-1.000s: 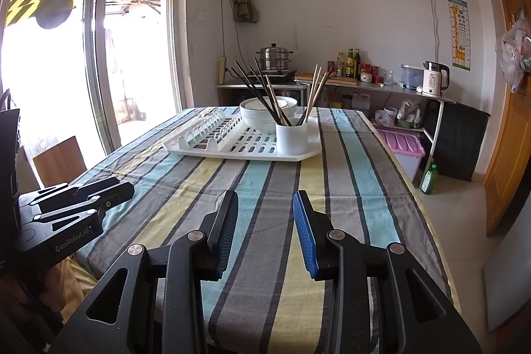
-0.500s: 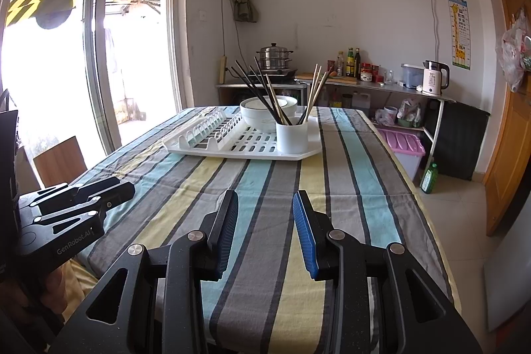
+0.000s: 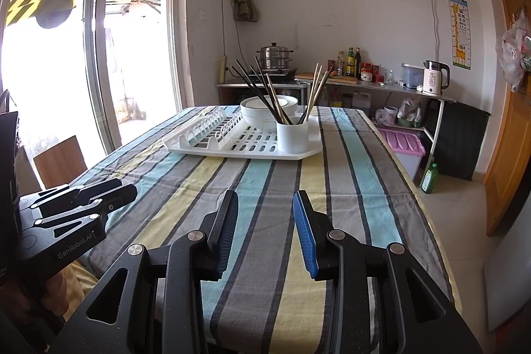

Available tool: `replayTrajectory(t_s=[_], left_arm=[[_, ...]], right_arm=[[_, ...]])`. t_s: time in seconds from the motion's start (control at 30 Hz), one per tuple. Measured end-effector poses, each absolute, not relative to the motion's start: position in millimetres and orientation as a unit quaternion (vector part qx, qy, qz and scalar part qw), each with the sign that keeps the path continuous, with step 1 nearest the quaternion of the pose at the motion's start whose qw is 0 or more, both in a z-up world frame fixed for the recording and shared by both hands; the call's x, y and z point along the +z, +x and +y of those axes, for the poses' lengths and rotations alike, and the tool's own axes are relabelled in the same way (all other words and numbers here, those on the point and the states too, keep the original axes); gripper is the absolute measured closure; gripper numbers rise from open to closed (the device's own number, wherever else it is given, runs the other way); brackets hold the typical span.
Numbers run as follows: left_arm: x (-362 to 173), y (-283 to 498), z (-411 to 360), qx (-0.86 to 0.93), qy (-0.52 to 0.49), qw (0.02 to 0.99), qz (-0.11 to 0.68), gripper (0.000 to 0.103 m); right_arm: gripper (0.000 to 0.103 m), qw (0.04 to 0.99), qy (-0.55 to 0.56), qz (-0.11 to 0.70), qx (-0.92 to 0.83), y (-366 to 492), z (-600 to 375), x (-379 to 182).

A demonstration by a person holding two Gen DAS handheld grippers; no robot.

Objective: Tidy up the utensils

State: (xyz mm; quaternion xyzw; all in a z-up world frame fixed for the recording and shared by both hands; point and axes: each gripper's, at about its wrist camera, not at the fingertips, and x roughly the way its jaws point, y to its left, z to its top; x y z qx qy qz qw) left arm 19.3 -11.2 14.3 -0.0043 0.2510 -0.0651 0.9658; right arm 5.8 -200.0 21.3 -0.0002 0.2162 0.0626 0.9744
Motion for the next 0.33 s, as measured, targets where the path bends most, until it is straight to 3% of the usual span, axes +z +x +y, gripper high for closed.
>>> replayTrajectory(t_s=[0.33], left_arm=[[16.8, 15.7, -12.5, -0.064, -0.004, 0.968, 0.241, 0.077]], right_arm=[[0.067, 0.974, 0.000, 0.217, 0.062, 5.3, -199.3, 19.6]])
